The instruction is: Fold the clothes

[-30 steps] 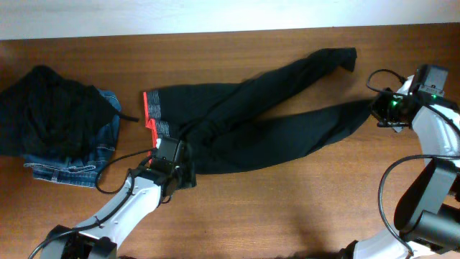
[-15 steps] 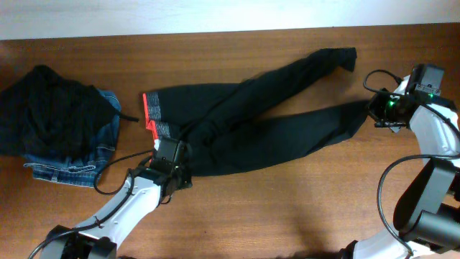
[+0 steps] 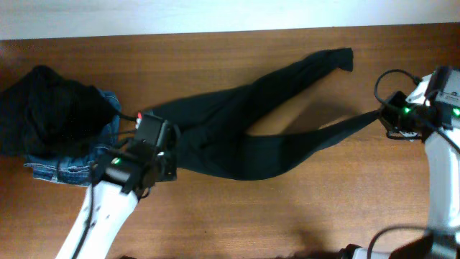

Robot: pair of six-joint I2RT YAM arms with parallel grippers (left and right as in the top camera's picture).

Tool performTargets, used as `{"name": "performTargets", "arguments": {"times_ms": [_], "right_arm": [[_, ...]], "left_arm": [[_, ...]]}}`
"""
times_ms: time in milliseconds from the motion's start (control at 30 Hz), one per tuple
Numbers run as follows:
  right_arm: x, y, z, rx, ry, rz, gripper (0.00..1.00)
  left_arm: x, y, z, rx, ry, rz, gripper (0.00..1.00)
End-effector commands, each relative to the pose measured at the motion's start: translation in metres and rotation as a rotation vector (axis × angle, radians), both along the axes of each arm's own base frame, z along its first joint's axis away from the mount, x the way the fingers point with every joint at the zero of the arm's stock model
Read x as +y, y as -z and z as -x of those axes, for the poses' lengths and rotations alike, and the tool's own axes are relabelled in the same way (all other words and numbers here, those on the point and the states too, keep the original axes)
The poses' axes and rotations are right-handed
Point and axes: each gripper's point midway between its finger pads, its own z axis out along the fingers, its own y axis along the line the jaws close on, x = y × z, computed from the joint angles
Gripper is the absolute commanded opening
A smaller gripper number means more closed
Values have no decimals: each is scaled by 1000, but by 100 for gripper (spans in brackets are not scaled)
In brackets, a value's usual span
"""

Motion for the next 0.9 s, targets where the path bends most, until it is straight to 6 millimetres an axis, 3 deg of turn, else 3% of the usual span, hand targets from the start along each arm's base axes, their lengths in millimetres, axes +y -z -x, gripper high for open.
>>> {"name": "performTargets", "arguments": {"times_ms": [0, 233, 433, 567, 667, 867], "right_arm": [[7, -21, -2, -57, -16, 40, 4], [21, -30, -47, -184, -84, 79, 4], [20, 1, -96, -223, -75, 53, 4], [28, 26, -134, -287, -137, 4, 4], [33, 53, -165, -345, -165, -40, 4], [38, 59, -194, -459, -190, -79, 4]], "left_arm": [[21, -22, -3, -84, -29, -97, 0], [45, -22, -32, -149, -119, -188, 0], [45, -5, -80, -182, -72, -199, 0], [42, 21, -105, -164, -52, -220, 0], [47, 57, -123, -114, -70, -232, 0], [64, 87, -130, -60, -113, -235, 0]]}}
